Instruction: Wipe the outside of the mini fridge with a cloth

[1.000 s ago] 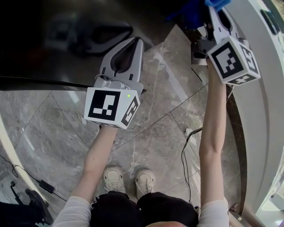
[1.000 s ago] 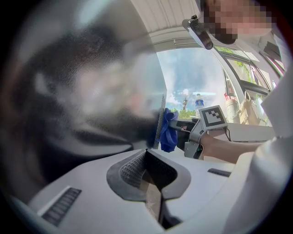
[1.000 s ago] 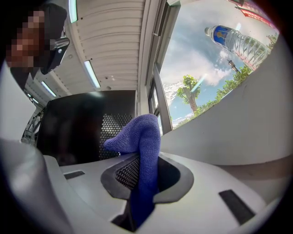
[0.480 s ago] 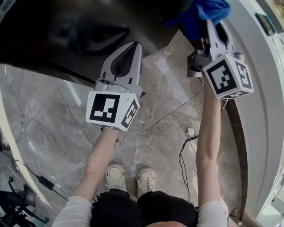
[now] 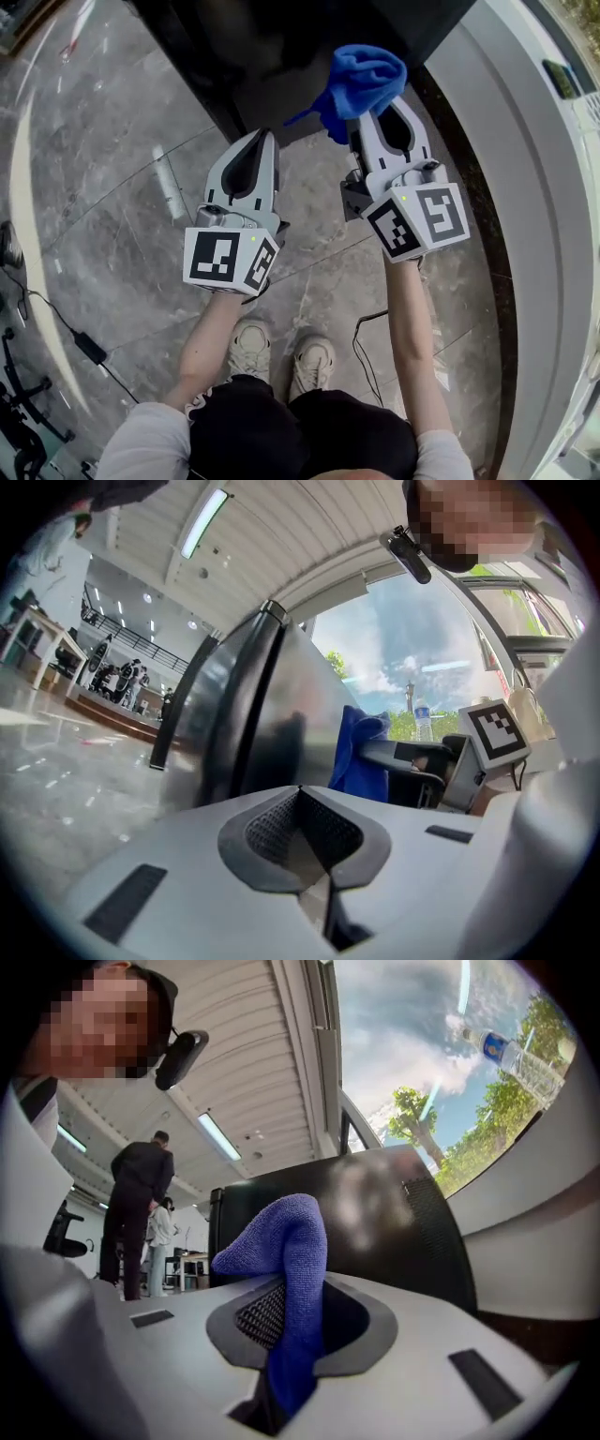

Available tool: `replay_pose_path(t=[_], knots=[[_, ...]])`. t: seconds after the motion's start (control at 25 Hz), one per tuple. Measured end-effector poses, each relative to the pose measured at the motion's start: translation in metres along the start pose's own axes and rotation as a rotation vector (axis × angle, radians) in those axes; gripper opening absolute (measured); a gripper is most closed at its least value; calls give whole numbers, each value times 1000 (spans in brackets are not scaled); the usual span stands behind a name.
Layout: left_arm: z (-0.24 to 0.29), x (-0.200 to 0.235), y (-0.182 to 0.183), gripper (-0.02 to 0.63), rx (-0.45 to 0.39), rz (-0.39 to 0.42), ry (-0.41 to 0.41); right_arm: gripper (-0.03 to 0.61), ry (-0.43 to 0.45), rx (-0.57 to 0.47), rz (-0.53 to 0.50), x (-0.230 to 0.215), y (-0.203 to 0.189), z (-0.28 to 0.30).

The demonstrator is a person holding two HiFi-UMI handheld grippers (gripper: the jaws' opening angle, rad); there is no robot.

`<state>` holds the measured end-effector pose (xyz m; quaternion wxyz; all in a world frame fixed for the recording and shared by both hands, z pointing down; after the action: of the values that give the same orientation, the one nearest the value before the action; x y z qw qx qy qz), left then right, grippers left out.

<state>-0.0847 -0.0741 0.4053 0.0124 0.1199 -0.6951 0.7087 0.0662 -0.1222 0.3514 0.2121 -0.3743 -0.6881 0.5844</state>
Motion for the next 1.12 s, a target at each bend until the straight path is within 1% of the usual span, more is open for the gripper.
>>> replay_pose_path(t=[0.12, 0.28, 0.44, 0.52, 0.72, 0.84, 1.0, 1.12], knots=[[-24, 27, 2, 5, -9, 22, 61, 80, 66, 39, 38, 31, -26, 15], [-46, 61, 8, 5, -18, 28, 137, 80, 132, 77, 92, 69, -58, 36], [-52, 80, 11, 5, -14, 25, 176, 80, 192, 131, 107, 97, -89, 57], [-52, 84, 8, 5, -4, 21, 183, 80, 202, 140, 117, 102, -99, 65], [-49, 85, -5, 5, 29, 7, 170, 80, 186, 131, 127, 93, -105, 76], [-44, 82, -11, 5, 43, -6, 152, 80, 181, 136, 105, 89, -105, 77], [-36, 70, -19, 5, 56, -3, 111, 80, 130, 133, 48, 75, -100, 71], [-32, 59, -26, 5, 72, 6, 80, 80, 62, 113, 34, 51, -91, 60]])
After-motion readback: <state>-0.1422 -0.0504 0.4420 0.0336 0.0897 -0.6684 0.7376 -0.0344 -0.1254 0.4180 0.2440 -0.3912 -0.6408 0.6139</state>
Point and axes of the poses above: the fingertips, and each gripper's own axes: z forward along the fingers, x to its left, y out of its top, the point moved 5 cm from there along -z, backward along the fingers, and after that the axes turned 14 degrees about y, right-handed, at the moved point
